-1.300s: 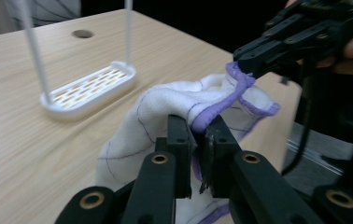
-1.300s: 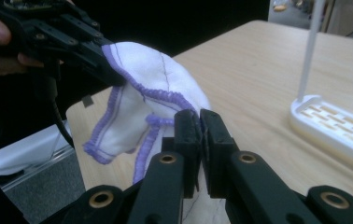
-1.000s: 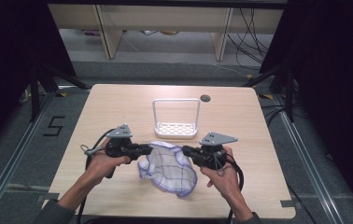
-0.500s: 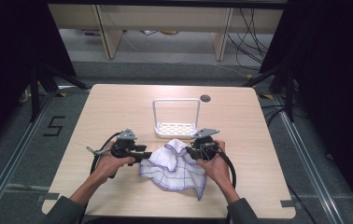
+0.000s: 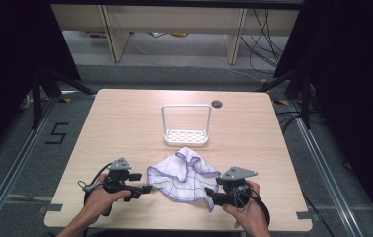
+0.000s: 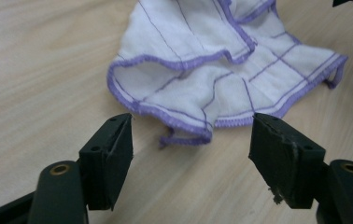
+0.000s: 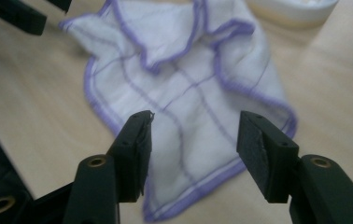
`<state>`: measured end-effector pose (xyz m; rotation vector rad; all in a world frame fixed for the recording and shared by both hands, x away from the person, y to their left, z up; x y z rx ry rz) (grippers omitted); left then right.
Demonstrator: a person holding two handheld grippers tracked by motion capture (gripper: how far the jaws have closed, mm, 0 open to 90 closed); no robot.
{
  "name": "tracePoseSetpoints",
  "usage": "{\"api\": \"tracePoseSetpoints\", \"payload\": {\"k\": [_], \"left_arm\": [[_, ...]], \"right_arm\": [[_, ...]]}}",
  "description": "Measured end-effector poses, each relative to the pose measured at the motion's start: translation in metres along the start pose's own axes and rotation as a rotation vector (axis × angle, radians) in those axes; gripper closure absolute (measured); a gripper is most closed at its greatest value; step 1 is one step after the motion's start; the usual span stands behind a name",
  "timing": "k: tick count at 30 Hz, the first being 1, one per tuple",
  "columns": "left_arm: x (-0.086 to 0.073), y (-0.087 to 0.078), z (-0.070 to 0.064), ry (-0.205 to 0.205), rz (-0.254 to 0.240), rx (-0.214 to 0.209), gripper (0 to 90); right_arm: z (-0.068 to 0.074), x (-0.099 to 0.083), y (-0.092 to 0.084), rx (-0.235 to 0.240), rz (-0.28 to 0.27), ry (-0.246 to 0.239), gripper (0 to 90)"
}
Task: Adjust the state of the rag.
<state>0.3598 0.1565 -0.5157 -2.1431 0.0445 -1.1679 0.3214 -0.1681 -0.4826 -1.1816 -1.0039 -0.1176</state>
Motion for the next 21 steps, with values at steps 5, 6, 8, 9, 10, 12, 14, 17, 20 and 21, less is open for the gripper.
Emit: {"api": "tracePoseSetpoints", "payload": {"k": [5, 6, 8, 9, 10, 12, 14, 17, 20, 21], "left_arm": [[-0.004, 0.013, -0.005, 0.074, 0.053, 0.012, 46.1], [-0.004, 0.013, -0.005, 0.074, 0.053, 0.012, 46.9], [-0.005, 0.018, -0.004, 0.081, 0.063, 0.011, 55.1], [-0.005, 0.020, -0.004, 0.091, 0.074, 0.018, 60.1], [-0.005, 0.022, -0.004, 0.104, 0.075, 0.013, 60.1], [-0.005, 0.024, -0.004, 0.141, 0.065, 0.019, 78.2], [-0.004, 0.022, -0.004, 0.139, 0.046, 0.004, 82.1], [-0.001, 0.009, -0.008, 0.161, 0.027, -0.025, 85.4], [-0.005, -0.014, -0.018, 0.152, -0.005, -0.072, 85.4], [-0.005, -0.014, -0.018, 0.152, -0.005, -0.072, 85.3]], "right_arm": [[0.018, -0.020, -0.002, 0.027, 0.034, -0.020, 41.0], [0.018, -0.020, -0.002, 0.027, 0.034, -0.020, 41.0], [0.024, -0.023, 0.003, 0.036, 0.042, -0.054, 40.5], [0.026, -0.027, 0.012, 0.021, 0.065, -0.073, 44.3], [0.026, -0.027, 0.012, 0.021, 0.065, -0.073, 44.3], [0.025, -0.031, 0.021, -0.002, 0.127, -0.132, 70.1], [0.024, -0.031, 0.022, -0.016, 0.114, -0.179, 76.4], [0.011, -0.022, 0.005, -0.029, 0.042, -0.251, 88.4], [0.002, -0.019, -0.013, -0.031, 0.028, -0.224, 88.6], [0.002, -0.019, -0.013, -0.031, 0.028, -0.224, 88.6]]}}
Point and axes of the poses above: each handheld gripper's, and its own axes: y roughly forward along the jaws, x roughly out of its top, z roughly to its left, the point moved 3 cm from there along y, roughly forward along the jaws, and after that the axes turned 7 degrees about -x, right-handed, at the moved point
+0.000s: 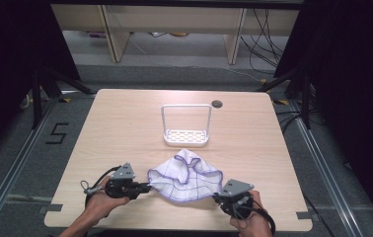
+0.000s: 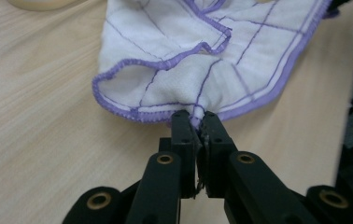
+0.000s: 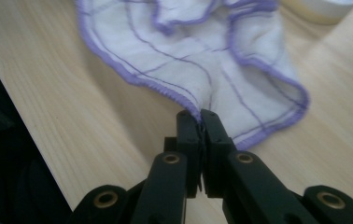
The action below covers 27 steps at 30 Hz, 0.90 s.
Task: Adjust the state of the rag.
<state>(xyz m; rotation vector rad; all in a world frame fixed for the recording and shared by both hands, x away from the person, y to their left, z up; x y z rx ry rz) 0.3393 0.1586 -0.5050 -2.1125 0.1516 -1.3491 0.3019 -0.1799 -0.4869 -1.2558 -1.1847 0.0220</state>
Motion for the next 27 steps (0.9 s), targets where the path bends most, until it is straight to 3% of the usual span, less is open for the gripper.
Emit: {"api": "tracePoseSetpoints", "payload": {"k": [2, 3, 4, 5, 7, 8, 10, 11, 12, 13, 14, 16, 18, 19, 20, 21, 22, 23, 24, 25, 26, 27], "left_arm": [[-0.009, -0.011, -0.008, -0.013, -0.004, -0.021, 85.3], [-0.019, -0.013, -0.013, -0.033, 0.007, -0.042, 85.2], [-0.019, -0.013, -0.013, -0.033, 0.007, -0.042, 85.1], [-0.032, -0.011, -0.017, -0.045, 0.051, -0.054, 84.9], [-0.038, -0.008, -0.018, -0.053, 0.069, -0.065, 84.6], [-0.047, -0.003, -0.020, -0.066, 0.121, -0.067, 83.5], [-0.048, -0.002, -0.023, -0.067, 0.122, -0.075, 78.9], [-0.047, -0.003, -0.023, -0.063, 0.124, -0.065, 78.9], [-0.041, -0.007, -0.023, -0.069, 0.099, -0.030, 62.6], [-0.041, -0.007, -0.023, -0.069, 0.099, -0.030, 59.3], [-0.031, -0.013, -0.022, -0.056, 0.059, 0.009, 54.9], [-0.024, -0.015, -0.022, -0.045, 0.034, 0.033, 50.8], [-0.012, -0.013, -0.023, -0.030, 0.000, 0.038, 49.6], [-0.006, -0.009, -0.025, -0.017, -0.004, 0.030, 49.6], [0.004, 0.004, -0.030, 0.014, 0.016, 0.018, 48.6], [0.004, 0.004, -0.030, 0.014, 0.016, 0.018, 47.9], [0.012, 0.022, -0.035, 0.036, 0.030, -0.006, 47.4], [0.012, 0.022, -0.035, 0.036, 0.030, -0.006, 46.7], [0.018, 0.041, -0.040, 0.058, 0.039, -0.025, 46.2], [0.018, 0.041, -0.040, 0.058, 0.039, -0.025, 46.4], [0.024, 0.057, -0.042, 0.091, 0.062, -0.032, 46.3], [0.024, 0.057, -0.042, 0.091, 0.062, -0.032, 46.0]], "right_arm": [[-0.007, -0.007, -0.015, -0.005, -0.009, 0.011, 88.7], [-0.006, -0.010, -0.016, 0.007, -0.009, 0.015, 88.7], [-0.006, -0.010, -0.016, 0.007, -0.009, 0.015, 88.7], [0.001, -0.017, -0.014, 0.055, 0.014, 0.023, 88.3], [0.006, -0.020, -0.010, 0.068, 0.023, 0.019, 87.9], [0.014, -0.027, -0.001, 0.110, 0.066, -0.009, 80.8], [0.016, -0.027, 0.001, 0.114, 0.082, 0.019, 66.8], [0.016, -0.027, 0.001, 0.114, 0.082, 0.019, 66.8], [0.013, -0.021, -0.004, 0.108, 0.047, 0.050, 58.6], [0.013, -0.021, -0.004, 0.108, 0.047, 0.050, 58.6], [0.007, -0.008, -0.013, 0.089, -0.017, 0.105, 53.8], [0.005, -0.003, -0.015, 0.080, -0.035, 0.100, 53.5], [-0.001, 0.020, -0.014, 0.047, -0.099, 0.110, 51.1], [-0.001, 0.020, -0.014, 0.047, -0.099, 0.110, 51.1], [-0.006, 0.036, -0.003, 0.043, -0.138, 0.112, 51.7], [-0.006, 0.036, -0.003, 0.043, -0.138, 0.112, 51.7], [-0.005, 0.047, 0.011, 0.037, -0.113, 0.124, 52.0], [-0.005, 0.047, 0.011, 0.037, -0.113, 0.124, 52.0], [-0.005, 0.054, 0.026, 0.022, -0.106, 0.108, 52.4], [-0.005, 0.054, 0.026, 0.022, -0.106, 0.108, 52.4], [-0.007, 0.057, 0.040, 0.009, -0.082, 0.095, 52.4], [-0.007, 0.057, 0.040, 0.009, -0.082, 0.095, 52.4]]}}
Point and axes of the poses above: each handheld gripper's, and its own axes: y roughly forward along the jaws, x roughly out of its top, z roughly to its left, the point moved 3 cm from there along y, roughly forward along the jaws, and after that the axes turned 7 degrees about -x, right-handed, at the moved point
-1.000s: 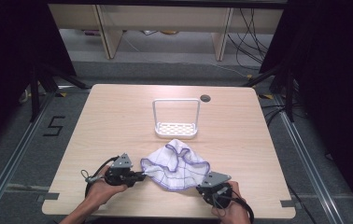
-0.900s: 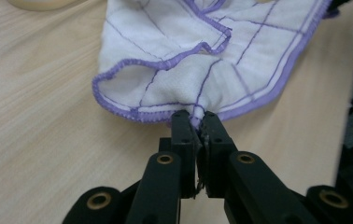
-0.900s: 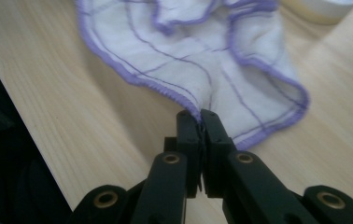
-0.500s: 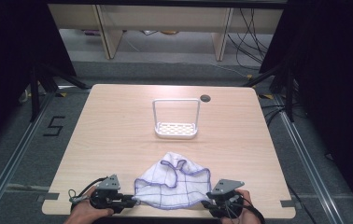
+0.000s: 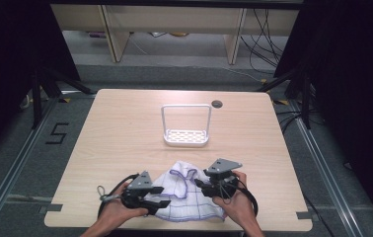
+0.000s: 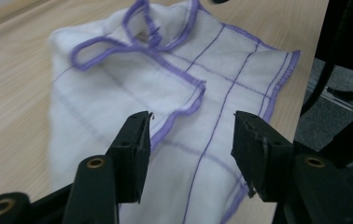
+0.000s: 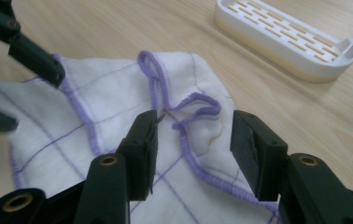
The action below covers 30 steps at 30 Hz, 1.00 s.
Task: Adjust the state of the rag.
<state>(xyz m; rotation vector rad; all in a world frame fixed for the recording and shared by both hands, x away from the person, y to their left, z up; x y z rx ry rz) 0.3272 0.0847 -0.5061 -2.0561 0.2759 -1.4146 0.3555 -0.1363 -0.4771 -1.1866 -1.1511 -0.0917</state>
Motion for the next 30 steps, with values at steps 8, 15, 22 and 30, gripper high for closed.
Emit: {"api": "tracePoseSetpoints", "payload": {"k": [8, 15, 22, 30], "left_arm": [[0.022, 0.040, -0.001, 0.064, 0.032, 0.019, 47.2], [0.019, 0.050, 0.013, 0.120, 0.081, 0.065, 76.5], [0.031, 0.001, 0.040, 0.066, -0.054, 0.129, 85.1], [0.020, -0.025, 0.068, -0.026, -0.109, 0.153, 85.1]], "right_arm": [[-0.030, -0.011, -0.011, -0.059, -0.019, 0.122, 51.4], [-0.035, -0.020, -0.008, -0.046, -0.008, 0.162, 50.9], [-0.025, -0.012, -0.005, -0.028, -0.031, 0.103, 53.1], [0.014, 0.000, 0.023, -0.038, 0.047, 0.024, 50.4]]}}
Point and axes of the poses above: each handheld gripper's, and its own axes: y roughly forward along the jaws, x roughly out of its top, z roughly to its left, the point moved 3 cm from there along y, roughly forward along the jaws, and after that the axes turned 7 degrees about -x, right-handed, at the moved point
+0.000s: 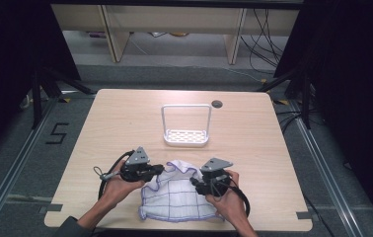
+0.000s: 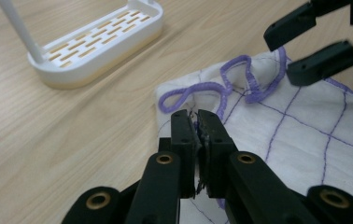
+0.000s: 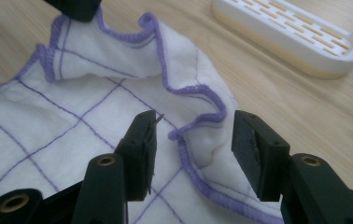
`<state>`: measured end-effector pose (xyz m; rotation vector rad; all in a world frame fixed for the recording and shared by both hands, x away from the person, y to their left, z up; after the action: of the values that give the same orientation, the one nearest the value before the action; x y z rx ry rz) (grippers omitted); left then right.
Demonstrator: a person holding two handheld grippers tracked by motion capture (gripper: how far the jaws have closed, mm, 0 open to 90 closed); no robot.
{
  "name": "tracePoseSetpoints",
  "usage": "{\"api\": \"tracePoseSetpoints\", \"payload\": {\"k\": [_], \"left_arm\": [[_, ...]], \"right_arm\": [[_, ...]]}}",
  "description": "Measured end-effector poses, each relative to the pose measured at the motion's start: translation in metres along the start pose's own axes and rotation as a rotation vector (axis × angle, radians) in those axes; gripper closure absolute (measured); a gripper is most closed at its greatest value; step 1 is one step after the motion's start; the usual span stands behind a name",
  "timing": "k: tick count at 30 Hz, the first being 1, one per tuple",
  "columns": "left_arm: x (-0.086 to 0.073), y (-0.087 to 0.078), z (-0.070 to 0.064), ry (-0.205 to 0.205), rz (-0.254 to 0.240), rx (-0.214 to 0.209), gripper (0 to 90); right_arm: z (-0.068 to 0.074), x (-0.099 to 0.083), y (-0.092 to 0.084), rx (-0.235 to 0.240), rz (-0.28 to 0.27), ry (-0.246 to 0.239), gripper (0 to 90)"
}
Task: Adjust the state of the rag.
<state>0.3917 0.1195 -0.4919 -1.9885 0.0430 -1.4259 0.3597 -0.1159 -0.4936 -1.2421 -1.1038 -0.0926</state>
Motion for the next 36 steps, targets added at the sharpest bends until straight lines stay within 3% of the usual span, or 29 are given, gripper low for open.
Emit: {"api": "tracePoseSetpoints", "payload": {"k": [4, 6, 7, 13, 18, 21, 25, 28, 32, 34, 35, 36], "left_arm": [[0.000, 0.000, 0.005, -0.015, -0.012, -0.009, 85.1], [0.000, -0.001, 0.006, -0.019, -0.005, -0.008, 85.0], [0.000, -0.001, 0.006, -0.023, -0.009, -0.008, 85.0], [-0.001, -0.004, 0.012, -0.032, -0.018, 0.006, 84.9], [0.002, -0.010, 0.018, -0.046, -0.044, 0.007, 85.3], [0.007, -0.014, 0.024, -0.047, -0.060, 0.022, 85.4], [0.011, -0.016, 0.035, -0.045, -0.067, 0.053, 85.4], [0.013, -0.013, 0.046, -0.055, -0.065, 0.076, 85.5], [0.010, -0.003, 0.061, -0.061, -0.045, 0.113, 85.5], [0.005, 0.003, 0.068, -0.066, -0.011, 0.117, 85.5], [0.002, 0.007, 0.072, -0.068, 0.004, 0.122, 85.5], [0.000, 0.009, 0.075, -0.059, 0.026, 0.124, 85.4]], "right_arm": [[0.008, 0.003, 0.019, -0.035, 0.032, -0.054, 49.4], [0.009, 0.003, 0.031, -0.055, 0.059, -0.098, 53.0], [0.009, 0.003, 0.034, -0.062, 0.068, -0.094, 54.7], [0.003, 0.002, 0.041, -0.061, 0.070, -0.152, 83.1], [-0.008, 0.008, 0.022, 0.000, 0.030, -0.105, 85.3], [-0.021, 0.016, 0.003, 0.003, -0.015, -0.073, 85.4], [-0.041, 0.022, -0.007, -0.010, -0.022, -0.038, 85.4], [-0.059, 0.028, -0.003, -0.029, -0.012, -0.022, 85.4], [-0.082, 0.032, 0.016, -0.052, 0.027, 0.017, 85.3], [-0.091, 0.032, 0.029, -0.069, 0.057, 0.008, 85.2], [-0.092, 0.031, 0.036, -0.070, 0.077, 0.035, 85.2], [-0.095, 0.031, 0.043, -0.067, 0.114, 0.031, 85.2]]}}
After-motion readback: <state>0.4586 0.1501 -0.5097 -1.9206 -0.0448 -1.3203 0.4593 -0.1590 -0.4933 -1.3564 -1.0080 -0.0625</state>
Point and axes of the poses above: each handheld gripper's, and its own axes: y roughly forward along the jaws, x roughly out of its top, z roughly to its left, the point moved 3 cm from there along y, roughly forward along the jaws, and after that the axes turned 7 degrees about -x, right-handed, at the moved point
